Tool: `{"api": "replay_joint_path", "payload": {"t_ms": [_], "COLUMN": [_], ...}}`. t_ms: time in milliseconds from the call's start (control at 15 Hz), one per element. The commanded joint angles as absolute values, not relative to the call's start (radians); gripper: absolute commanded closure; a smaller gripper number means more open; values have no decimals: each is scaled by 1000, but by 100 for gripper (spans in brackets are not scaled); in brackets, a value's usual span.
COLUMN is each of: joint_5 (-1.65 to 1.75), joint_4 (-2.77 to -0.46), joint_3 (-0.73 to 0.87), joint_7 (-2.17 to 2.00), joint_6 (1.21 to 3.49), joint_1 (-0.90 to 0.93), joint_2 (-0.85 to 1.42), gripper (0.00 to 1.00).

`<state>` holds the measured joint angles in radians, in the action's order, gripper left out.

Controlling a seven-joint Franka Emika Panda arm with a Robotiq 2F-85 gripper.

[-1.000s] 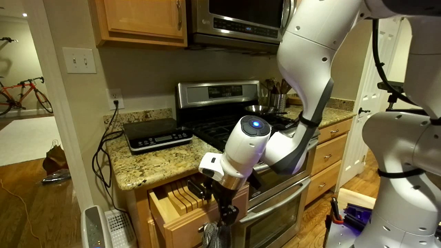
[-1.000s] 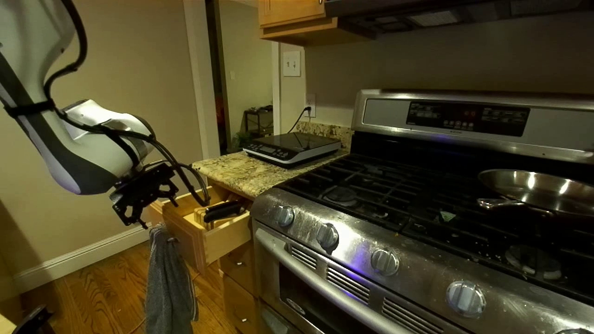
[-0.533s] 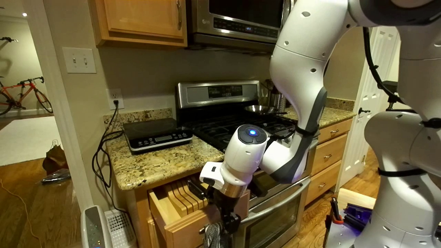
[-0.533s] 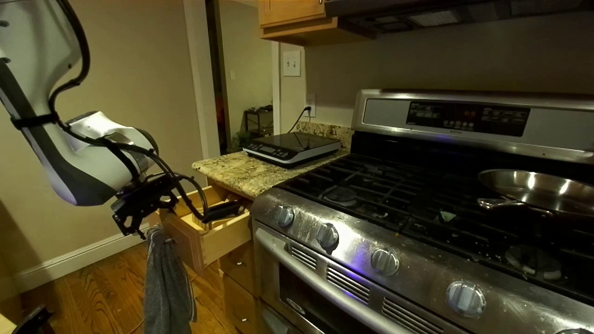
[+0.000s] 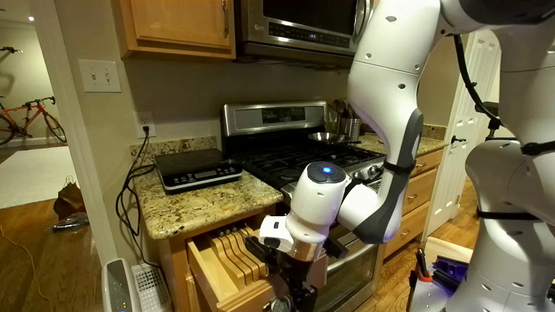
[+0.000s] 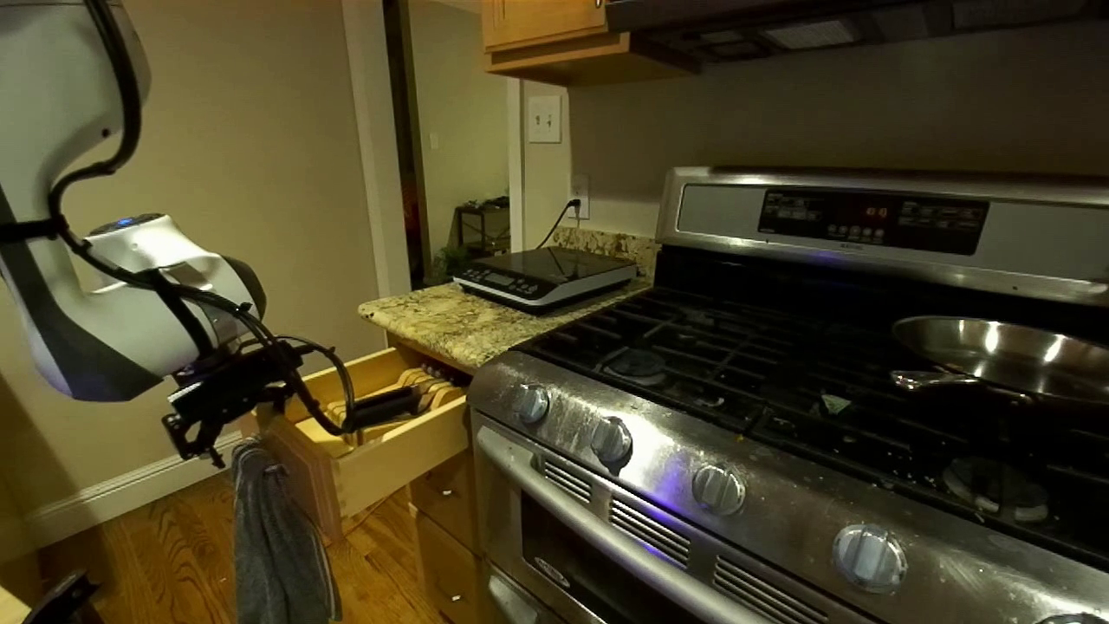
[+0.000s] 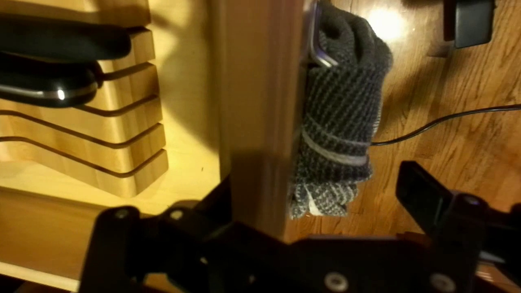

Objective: Open the top drawer.

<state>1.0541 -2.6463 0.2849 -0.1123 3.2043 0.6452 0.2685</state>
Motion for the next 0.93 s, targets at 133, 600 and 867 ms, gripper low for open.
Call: {"api": "replay_joint_path", "payload": {"t_ms": [133, 600, 867], "joint_5": [954, 857, 743], "joint_4": [-2761, -2755, -2754], "joint_3": [63, -121, -238], "joint_7": [15, 142, 262], "joint_6": [3175, 3127, 3109], "joint_1": [481, 320, 224], "joint_2": [173, 124, 96], "gripper": [0, 0, 0]}}
